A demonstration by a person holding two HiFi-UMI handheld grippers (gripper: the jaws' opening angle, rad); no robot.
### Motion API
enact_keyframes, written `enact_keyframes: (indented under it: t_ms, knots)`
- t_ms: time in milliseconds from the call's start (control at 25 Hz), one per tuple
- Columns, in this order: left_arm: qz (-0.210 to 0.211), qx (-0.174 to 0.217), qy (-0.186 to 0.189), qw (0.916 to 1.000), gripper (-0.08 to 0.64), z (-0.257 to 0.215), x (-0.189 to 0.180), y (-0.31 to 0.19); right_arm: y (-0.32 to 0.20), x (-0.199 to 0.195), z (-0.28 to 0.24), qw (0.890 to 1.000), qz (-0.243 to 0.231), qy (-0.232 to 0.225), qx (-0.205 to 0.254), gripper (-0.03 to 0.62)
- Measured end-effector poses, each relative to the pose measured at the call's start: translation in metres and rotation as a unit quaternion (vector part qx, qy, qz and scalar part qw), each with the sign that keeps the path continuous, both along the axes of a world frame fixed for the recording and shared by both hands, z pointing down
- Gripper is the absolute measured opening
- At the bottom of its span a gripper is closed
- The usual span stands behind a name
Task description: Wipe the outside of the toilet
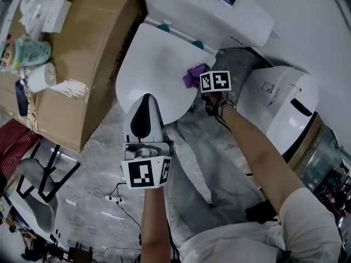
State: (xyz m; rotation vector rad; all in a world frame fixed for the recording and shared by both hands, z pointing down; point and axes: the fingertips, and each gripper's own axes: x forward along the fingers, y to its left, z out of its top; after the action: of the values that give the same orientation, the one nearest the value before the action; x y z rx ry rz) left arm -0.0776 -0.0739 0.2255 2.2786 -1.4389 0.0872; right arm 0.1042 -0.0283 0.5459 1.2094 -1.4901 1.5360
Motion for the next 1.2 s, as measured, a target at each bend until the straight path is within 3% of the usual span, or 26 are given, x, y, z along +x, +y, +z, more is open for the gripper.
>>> enact_keyframes:
  t_ms: [280, 520, 840, 1200]
  knots:
    - [0.01, -0.002, 0.003, 0.9999, 0.006, 0.0, -0.014, -0.001, 0.022, 0.023, -0.002, 0.999, 0.0, 0.039, -0.02, 0.1]
    - [0.012, 0.0, 0.008, 0.9999, 0.006, -0.009, -0.049, -0.006, 0.014, 0.004, -0.025, 0.999, 0.018, 0.04, -0.009, 0.098]
    - [0.029, 0.002, 0.018, 0.9994, 0.006, -0.011, -0.108, -0.018, -0.039, -0.098, -0.043, 0.998, -0.001, -0.028, 0.056, 0.098]
    - [0.056, -0.006, 0.04, 0.9976, 0.006, 0.003, -0.163, -0.029, -0.096, -0.214, -0.03, 0.995, -0.05, -0.04, 0.076, 0.098]
